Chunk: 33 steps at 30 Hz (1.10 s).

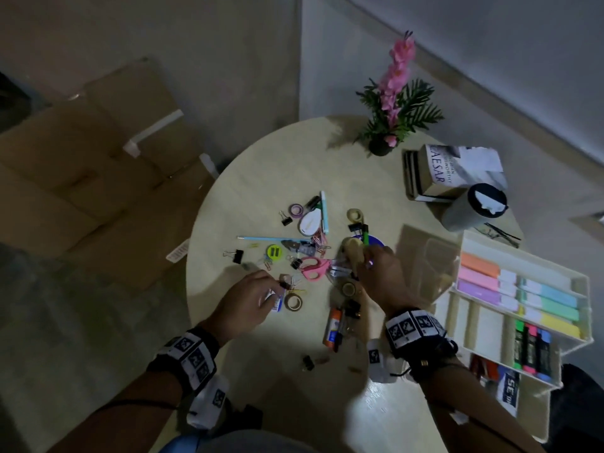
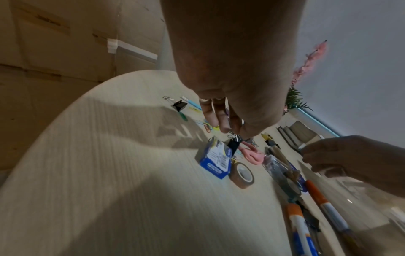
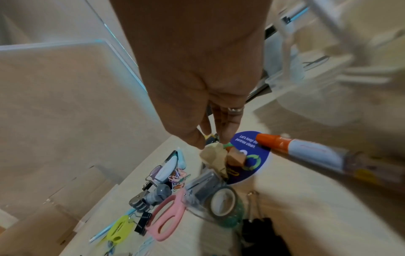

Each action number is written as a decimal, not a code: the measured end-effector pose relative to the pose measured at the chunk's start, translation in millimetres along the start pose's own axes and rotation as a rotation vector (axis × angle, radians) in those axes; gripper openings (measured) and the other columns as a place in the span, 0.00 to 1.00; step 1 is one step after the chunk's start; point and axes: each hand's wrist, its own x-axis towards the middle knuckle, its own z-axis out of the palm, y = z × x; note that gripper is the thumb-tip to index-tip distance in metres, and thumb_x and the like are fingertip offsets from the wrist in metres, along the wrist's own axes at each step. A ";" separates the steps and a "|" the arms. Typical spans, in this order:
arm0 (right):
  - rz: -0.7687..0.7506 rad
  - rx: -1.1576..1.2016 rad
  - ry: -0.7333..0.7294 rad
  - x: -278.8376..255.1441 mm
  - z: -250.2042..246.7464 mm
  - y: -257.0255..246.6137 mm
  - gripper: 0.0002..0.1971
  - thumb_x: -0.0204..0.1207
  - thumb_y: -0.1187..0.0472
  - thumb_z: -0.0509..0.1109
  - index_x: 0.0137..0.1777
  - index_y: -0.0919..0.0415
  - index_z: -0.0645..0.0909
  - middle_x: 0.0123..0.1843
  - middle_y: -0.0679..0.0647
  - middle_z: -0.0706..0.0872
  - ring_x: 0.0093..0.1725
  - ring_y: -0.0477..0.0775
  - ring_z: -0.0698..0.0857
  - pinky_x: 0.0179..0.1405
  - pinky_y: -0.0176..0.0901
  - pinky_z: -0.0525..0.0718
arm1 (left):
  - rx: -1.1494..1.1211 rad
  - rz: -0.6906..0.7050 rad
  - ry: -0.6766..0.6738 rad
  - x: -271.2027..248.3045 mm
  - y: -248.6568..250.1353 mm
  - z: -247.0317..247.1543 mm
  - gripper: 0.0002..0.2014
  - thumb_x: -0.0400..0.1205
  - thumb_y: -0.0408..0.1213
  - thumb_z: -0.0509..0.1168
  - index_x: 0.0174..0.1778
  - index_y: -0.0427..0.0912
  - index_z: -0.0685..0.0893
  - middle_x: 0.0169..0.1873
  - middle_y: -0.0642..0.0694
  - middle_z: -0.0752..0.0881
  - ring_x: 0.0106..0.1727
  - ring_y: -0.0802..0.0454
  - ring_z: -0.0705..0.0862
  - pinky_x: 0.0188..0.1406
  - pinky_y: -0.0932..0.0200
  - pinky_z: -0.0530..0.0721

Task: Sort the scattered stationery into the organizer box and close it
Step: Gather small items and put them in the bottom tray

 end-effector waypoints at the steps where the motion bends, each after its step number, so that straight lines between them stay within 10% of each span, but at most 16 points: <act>1: -0.012 0.014 0.027 7.5 3.1 -5.8 0.10 0.78 0.65 0.74 0.58 0.65 0.87 0.53 0.66 0.88 0.51 0.69 0.88 0.46 0.46 0.80 | -0.005 -0.004 -0.007 0.7 -3.7 -0.9 0.07 0.83 0.39 0.67 0.52 0.53 0.89 0.49 0.59 0.82 0.51 0.57 0.85 0.50 0.48 0.89; 6: -0.019 -0.131 -0.024 30.9 15.7 -27.5 0.09 0.78 0.74 0.68 0.51 0.73 0.89 0.51 0.72 0.89 0.50 0.74 0.85 0.54 0.58 0.85 | 0.020 -0.027 0.000 37.8 -8.7 -20.0 0.05 0.83 0.39 0.69 0.52 0.53 0.87 0.50 0.58 0.82 0.52 0.55 0.85 0.48 0.47 0.89; 12: 0.136 -0.037 0.058 30.1 30.3 -25.5 0.07 0.79 0.61 0.72 0.54 0.62 0.87 0.54 0.60 0.87 0.55 0.67 0.86 0.47 0.57 0.89 | 0.105 -0.054 0.051 132.4 15.9 -40.2 0.08 0.81 0.39 0.74 0.56 0.48 0.87 0.54 0.50 0.85 0.50 0.47 0.88 0.46 0.50 0.87; 17: 0.266 0.115 0.125 17.7 25.5 -24.4 0.28 0.73 0.49 0.82 0.69 0.60 0.79 0.64 0.60 0.85 0.59 0.66 0.86 0.52 0.56 0.86 | 0.263 -0.105 -0.015 181.6 37.8 -24.0 0.15 0.79 0.48 0.76 0.58 0.48 0.87 0.57 0.46 0.85 0.55 0.42 0.86 0.50 0.48 0.88; 33: 0.137 0.356 0.129 -116.7 21.5 -14.8 0.24 0.70 0.45 0.83 0.63 0.49 0.82 0.60 0.45 0.81 0.45 0.44 0.84 0.43 0.41 0.87 | 0.373 -0.188 -0.002 196.9 59.0 -3.7 0.20 0.73 0.53 0.79 0.49 0.41 0.85 0.46 0.38 0.90 0.50 0.35 0.89 0.42 0.46 0.89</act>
